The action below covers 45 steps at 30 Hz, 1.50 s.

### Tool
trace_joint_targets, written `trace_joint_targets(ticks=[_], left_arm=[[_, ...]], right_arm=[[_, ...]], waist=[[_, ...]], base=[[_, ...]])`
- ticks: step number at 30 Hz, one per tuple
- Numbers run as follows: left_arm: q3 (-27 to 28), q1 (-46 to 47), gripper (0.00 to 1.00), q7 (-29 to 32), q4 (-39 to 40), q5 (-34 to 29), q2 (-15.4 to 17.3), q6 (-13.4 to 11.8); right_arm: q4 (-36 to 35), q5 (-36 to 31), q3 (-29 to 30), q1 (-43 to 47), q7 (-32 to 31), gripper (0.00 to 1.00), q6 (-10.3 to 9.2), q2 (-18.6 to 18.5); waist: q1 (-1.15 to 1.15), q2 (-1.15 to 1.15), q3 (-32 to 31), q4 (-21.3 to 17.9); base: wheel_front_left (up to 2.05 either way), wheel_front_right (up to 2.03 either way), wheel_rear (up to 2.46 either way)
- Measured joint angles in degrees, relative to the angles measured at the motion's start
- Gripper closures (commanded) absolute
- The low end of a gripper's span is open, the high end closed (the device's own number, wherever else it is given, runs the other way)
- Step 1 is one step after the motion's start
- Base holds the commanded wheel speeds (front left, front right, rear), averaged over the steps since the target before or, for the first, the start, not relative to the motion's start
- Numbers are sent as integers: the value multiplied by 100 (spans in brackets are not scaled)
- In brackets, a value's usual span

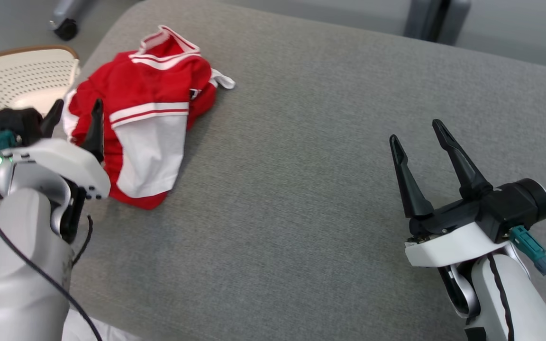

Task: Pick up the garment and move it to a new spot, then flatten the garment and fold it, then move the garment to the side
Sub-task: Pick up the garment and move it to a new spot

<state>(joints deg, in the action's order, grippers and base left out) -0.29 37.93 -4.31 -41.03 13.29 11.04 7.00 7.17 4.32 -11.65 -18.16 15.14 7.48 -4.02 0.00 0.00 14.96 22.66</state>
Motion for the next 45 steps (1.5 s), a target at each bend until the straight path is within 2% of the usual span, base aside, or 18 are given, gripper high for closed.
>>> trace_joint_targets(ticks=[9, 15, 24, 25, 26, 27, 28, 31, 34, 39, 45], left_arm=[[-775, 965, 0, 857, -480, 856, 321, 44], [-1102, 1360, 0, 1368, -998, 1016, 592, 44], [-1343, 1663, 0, 1505, -1655, 1216, 643, 44], [-1367, 1666, 3, 1490, -1696, 1252, 636, 44], [-1399, 1666, 31, 1489, -1731, 1305, 626, 45], [-1425, 1666, 63, 1489, -1753, 1357, 619, 45], [-1452, 1666, 100, 1490, -1773, 1422, 612, 44], [-1568, 1664, 100, 1488, -1779, 1624, 606, 45], [-1616, 1659, 100, 1238, -1708, 1786, 654, 45], [-1603, 1660, 100, 381, -1641, 1862, 782, 45], [-1458, 1668, 100, -758, -1503, 1859, 757, -30]], right_arm=[[49, 26, -143, -53, 0, 0, 0, 15], [52, 59, -238, -153, 0, 0, 0, 15], [57, 66, -342, -213, 0, 0, 0, -9], [58, 66, -343, -214, 0, 0, 1, -10], [64, 67, -342, -214, 0, 0, 0, -10], [66, 67, -346, -214, 0, 0, 0, -10], [69, 66, -347, -213, 0, 0, 1, -8], [75, 66, -355, -204, 0, 0, 1, -3], [80, 65, -354, -200, 0, 0, 0, 5], [108, 59, -338, -192, 0, 0, 1, 27], [144, 112, -121, -53, 0, 0, 0, 69]], waist=[[0, 0, 369, -437], [0, 0, 542, -624], [0, 0, 683, -806], [0, 0, 684, -818], [0, 0, 680, -827], [0, 0, 672, -834], [0, 0, 663, -839], [0, 0, 623, -847], [0, 0, 570, -847], [0, 0, 434, -855], [0, 0, 56, -919]], base=[[0, 0, 0], [0, 0, 0], [0, 0, 0], [0, 0, 0], [0, 0, 0], [0, 0, 0], [0, 0, 0], [0, 0, 0], [0, 0, 0], [0, 0, 0], [0, 0, 0]])
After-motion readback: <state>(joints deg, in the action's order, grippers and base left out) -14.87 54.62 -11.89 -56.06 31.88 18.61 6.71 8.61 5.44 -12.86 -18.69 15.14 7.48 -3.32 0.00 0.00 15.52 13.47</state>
